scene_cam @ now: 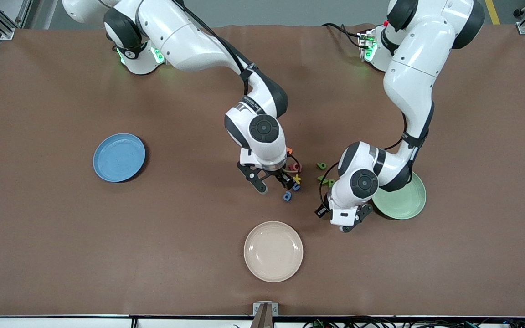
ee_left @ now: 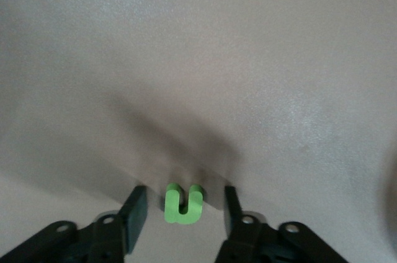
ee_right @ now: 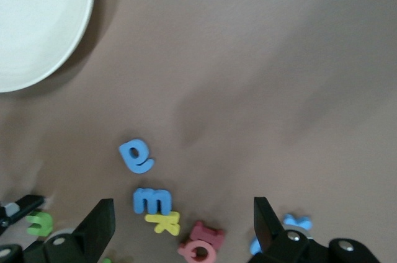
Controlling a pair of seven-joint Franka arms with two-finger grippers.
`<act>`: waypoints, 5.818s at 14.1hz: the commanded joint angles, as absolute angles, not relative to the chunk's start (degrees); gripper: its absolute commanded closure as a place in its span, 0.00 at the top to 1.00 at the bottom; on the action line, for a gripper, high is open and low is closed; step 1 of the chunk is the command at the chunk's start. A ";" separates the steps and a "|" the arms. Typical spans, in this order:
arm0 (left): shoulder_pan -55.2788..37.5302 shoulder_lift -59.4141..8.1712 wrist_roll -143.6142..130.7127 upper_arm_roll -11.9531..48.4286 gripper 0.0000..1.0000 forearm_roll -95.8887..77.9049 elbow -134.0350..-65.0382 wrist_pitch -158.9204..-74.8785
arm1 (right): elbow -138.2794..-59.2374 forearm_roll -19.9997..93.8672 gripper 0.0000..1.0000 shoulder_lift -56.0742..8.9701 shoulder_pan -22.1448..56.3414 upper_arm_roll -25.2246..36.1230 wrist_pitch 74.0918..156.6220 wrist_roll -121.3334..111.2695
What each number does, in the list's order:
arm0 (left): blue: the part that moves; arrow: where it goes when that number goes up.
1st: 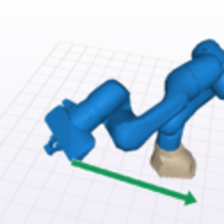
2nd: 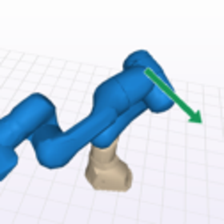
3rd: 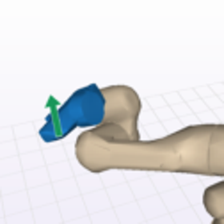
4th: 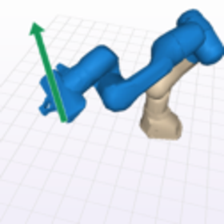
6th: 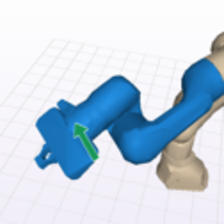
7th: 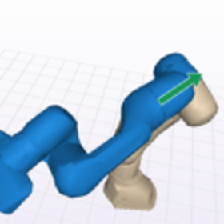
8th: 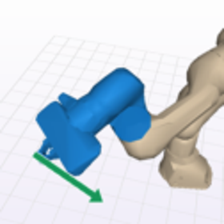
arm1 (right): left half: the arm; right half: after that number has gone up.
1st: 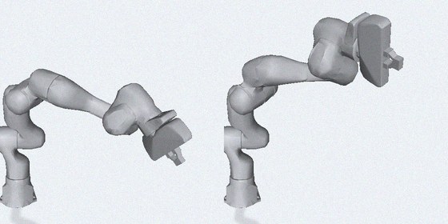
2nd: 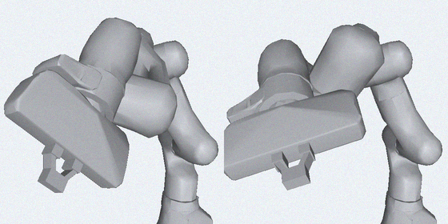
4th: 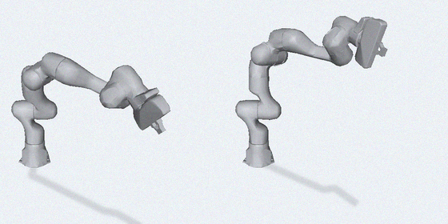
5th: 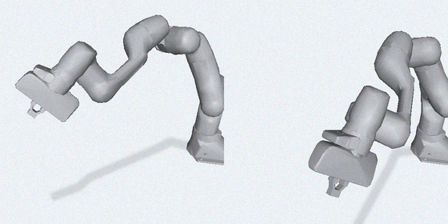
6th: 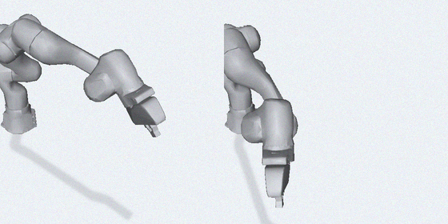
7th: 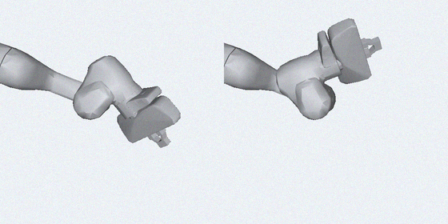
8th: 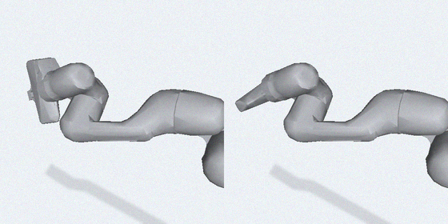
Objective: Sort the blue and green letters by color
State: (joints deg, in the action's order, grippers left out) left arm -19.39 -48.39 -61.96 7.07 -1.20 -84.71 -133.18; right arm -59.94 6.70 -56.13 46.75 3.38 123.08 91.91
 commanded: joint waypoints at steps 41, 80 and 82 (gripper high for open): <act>-1.85 -26.37 -23.03 7.91 0.20 6.68 -114.60 -135.70 | -50.80 6.77 0.62 -70.66 52.65 6.94 138.16 99.84; -13.27 -38.49 -41.22 13.71 0.54 6.50 -100.90 -136.32 | -119.41 7.91 0.00 -20.94 35.88 6.24 145.02 47.23; -13.18 -38.50 -41.13 13.71 0.54 6.59 -101.25 -136.32 | -124.87 7.91 0.00 -16.72 33.15 6.33 144.15 40.81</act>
State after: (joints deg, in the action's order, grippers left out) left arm -13.08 -37.95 -40.30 13.80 5.61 -101.89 -136.26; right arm -115.93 7.33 -23.90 35.86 7.58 143.47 46.75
